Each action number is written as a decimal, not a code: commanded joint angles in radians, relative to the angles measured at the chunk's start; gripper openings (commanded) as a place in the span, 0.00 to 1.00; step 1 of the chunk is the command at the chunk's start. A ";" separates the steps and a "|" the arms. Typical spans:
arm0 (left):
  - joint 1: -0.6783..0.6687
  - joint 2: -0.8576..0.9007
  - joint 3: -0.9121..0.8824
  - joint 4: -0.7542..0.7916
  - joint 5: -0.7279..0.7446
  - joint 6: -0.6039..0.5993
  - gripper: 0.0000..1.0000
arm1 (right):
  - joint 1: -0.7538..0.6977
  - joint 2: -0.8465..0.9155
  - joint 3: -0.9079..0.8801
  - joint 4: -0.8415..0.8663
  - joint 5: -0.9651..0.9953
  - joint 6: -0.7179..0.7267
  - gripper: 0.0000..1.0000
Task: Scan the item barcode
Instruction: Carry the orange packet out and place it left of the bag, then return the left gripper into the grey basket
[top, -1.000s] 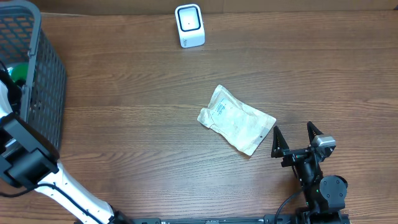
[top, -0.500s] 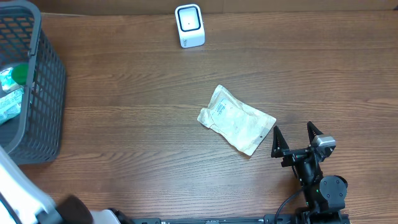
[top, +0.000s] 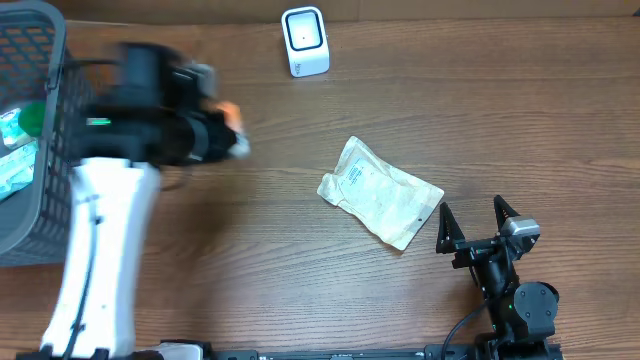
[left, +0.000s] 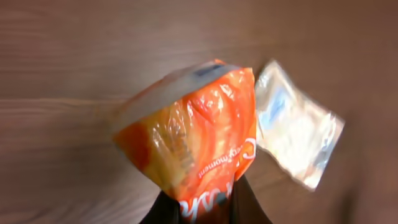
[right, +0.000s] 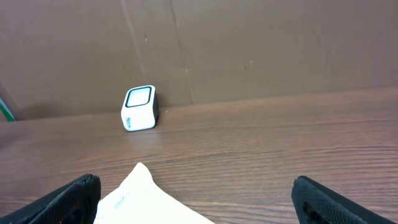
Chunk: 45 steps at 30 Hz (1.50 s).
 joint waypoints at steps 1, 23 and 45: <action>-0.133 0.013 -0.159 0.101 -0.078 -0.051 0.04 | -0.003 -0.012 -0.011 0.003 -0.004 -0.003 1.00; -0.252 0.341 -0.412 0.533 -0.188 -0.126 0.22 | -0.003 -0.012 -0.011 0.003 -0.004 -0.004 1.00; -0.034 0.159 0.417 0.041 -0.410 -0.043 1.00 | -0.003 -0.012 -0.011 0.003 -0.004 -0.004 1.00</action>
